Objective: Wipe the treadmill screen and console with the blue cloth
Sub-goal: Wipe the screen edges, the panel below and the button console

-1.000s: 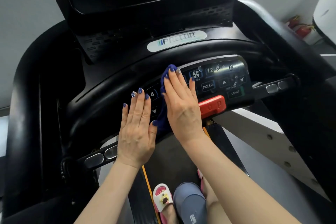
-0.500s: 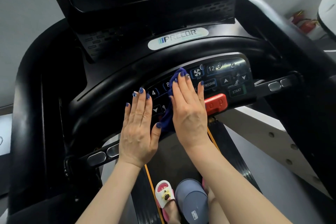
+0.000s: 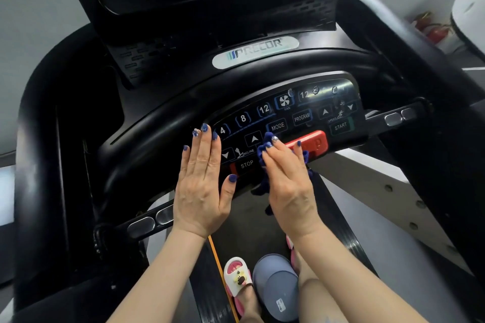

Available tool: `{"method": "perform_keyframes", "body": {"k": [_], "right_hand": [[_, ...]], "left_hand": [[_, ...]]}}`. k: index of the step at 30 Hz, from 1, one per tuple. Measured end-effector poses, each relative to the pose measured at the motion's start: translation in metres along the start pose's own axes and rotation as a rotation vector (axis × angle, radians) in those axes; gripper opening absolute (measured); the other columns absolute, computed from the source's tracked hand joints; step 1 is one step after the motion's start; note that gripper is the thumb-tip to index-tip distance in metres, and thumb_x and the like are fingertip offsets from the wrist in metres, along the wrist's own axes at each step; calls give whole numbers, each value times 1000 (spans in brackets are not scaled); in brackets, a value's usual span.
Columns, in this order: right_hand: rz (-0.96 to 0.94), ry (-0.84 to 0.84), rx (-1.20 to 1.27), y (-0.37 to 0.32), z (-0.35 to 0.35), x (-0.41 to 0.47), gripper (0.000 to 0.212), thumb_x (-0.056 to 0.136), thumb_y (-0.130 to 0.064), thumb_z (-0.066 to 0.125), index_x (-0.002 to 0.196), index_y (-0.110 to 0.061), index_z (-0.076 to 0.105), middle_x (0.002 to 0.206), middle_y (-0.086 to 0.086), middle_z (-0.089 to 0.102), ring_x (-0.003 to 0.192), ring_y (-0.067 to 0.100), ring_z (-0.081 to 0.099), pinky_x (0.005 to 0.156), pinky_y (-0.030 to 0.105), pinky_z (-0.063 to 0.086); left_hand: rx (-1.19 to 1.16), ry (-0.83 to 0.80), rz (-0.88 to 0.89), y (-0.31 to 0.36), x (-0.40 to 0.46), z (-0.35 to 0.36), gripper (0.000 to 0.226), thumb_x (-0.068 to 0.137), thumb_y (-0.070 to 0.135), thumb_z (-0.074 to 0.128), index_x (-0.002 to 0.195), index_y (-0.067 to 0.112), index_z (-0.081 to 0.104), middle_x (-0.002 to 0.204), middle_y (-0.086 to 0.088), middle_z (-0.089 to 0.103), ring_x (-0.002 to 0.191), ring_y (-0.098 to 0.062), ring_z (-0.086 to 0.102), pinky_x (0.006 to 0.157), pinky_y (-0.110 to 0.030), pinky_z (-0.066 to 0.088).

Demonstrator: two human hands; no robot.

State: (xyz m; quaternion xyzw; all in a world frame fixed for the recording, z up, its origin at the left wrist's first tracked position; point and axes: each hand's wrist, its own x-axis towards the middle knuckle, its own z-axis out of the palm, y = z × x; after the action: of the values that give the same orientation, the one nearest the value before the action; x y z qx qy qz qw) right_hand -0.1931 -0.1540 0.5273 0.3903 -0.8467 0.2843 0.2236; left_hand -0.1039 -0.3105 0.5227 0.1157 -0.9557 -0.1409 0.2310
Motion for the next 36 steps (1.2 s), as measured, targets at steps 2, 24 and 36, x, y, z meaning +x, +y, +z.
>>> {"method": "perform_keyframes", "body": {"k": [2, 24, 36], "right_hand": [[-27, -5, 13, 14, -4, 1, 23, 96, 0, 55, 115, 4, 68, 122, 15, 65, 127, 27, 55, 115, 52, 32], [102, 131, 111, 44, -4, 9, 21, 97, -1, 52, 109, 8, 68, 110, 21, 65, 110, 35, 60, 107, 59, 38], [237, 194, 114, 42, 3, 4, 26, 100, -6, 47, 111, 6, 68, 116, 19, 64, 118, 33, 57, 117, 51, 28]], "left_hand": [[-2, -7, -4, 1, 0, 0, 66, 106, 44, 22, 155, -1, 18, 165, -12, 4, 154, -28, 6, 125, -44, 8], [12, 5, -9, 2, 1, 0, 67, 104, 43, 26, 155, 0, 18, 165, -15, 7, 154, -31, 7, 125, -46, 8], [33, 1, -12, 3, 1, 1, 69, 104, 43, 28, 155, -2, 19, 164, -18, 8, 154, -31, 5, 125, -46, 8]]}}
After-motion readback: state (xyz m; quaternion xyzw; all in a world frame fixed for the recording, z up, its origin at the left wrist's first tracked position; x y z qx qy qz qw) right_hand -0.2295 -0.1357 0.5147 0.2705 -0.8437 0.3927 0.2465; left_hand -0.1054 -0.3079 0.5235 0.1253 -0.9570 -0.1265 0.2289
